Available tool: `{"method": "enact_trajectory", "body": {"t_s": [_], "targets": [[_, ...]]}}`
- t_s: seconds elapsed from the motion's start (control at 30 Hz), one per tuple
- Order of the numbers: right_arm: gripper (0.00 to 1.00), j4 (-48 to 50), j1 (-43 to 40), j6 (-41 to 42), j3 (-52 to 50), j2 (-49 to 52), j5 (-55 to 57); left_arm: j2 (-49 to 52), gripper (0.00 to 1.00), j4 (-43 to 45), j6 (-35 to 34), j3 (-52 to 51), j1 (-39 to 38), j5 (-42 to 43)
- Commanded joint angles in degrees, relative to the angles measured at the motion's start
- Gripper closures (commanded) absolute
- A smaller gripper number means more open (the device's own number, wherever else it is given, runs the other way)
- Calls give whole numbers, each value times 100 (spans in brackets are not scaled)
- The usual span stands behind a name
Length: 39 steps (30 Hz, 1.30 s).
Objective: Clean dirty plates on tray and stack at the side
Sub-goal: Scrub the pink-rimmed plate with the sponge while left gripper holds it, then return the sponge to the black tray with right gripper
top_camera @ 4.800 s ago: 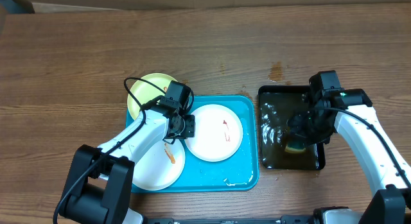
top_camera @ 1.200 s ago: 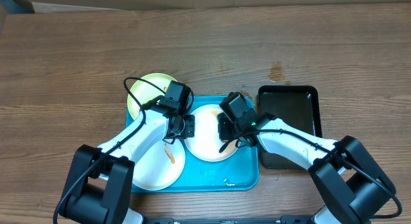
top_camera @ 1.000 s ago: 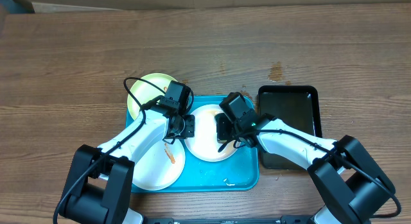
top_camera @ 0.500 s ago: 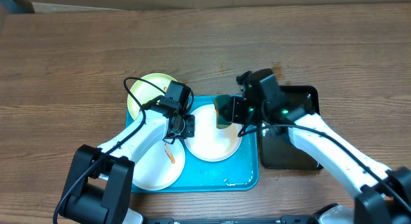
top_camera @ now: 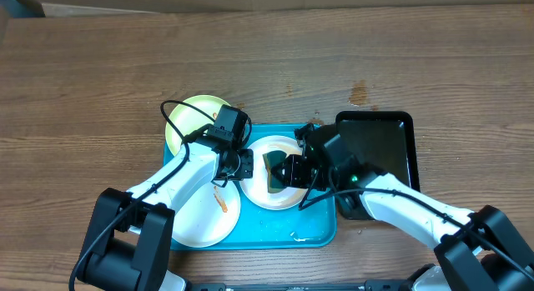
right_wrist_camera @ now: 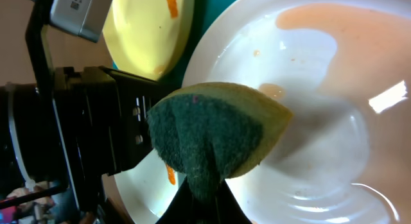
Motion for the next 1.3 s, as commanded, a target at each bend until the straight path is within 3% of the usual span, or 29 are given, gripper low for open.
{"method": "enact_trajectory", "body": {"t_s": [0.0, 0.3, 0.43, 0.77, 1.0, 1.13, 1.27], "targets": [[96, 564, -7, 431, -306, 52, 68, 46, 96, 13, -39, -52, -15, -28], [96, 1910, -17, 411, -411, 1038, -155, 46, 96, -2, -39, -52, -15, -28], [96, 1963, -57, 463, -411, 1322, -107, 46, 96, -11, -37, -52, -15, -28], [96, 1207, -400, -522, -308, 1029, -470, 46, 96, -24, -39, -52, -15, -31], [96, -658, -437, -1237, -138, 205, 1069, 46, 96, -22, -37, -52, -15, -31], [96, -772, -437, -1491, -72, 90, 1327, 46, 96, -17, -39, -52, -15, -33], [96, -824, -437, -1849, 402, 57, 855, 46, 96, -20, -37, -52, -15, -31]]}}
